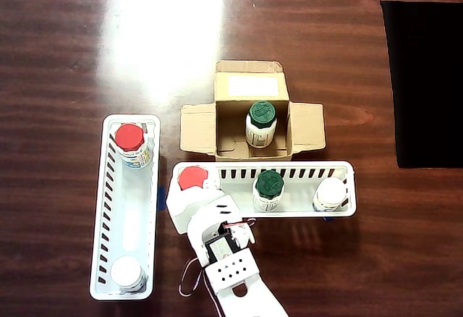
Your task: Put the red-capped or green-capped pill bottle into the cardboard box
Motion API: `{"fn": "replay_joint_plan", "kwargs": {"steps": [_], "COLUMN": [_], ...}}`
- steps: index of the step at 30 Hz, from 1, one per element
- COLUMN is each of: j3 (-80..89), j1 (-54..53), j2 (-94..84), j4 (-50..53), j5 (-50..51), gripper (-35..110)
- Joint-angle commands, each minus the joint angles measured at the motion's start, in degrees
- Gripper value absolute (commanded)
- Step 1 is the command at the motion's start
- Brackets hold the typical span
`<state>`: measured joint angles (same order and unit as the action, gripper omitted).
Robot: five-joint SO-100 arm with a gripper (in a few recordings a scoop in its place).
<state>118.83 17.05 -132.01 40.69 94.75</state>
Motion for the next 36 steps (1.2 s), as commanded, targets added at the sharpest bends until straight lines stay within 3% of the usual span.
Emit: {"fn": "replay_joint_plan", "kwargs": {"steps": [1,13,36], "j3": [-10.20,-31.11,-41.31], "j1": [-2.99,-9.23,-15.56], "j2": [-1.05,16.00,40.43], "j4": [2.72,6.42,-9.76], "j5": [0.88,-0.88,0.53], "gripper": [1,1,1]}}
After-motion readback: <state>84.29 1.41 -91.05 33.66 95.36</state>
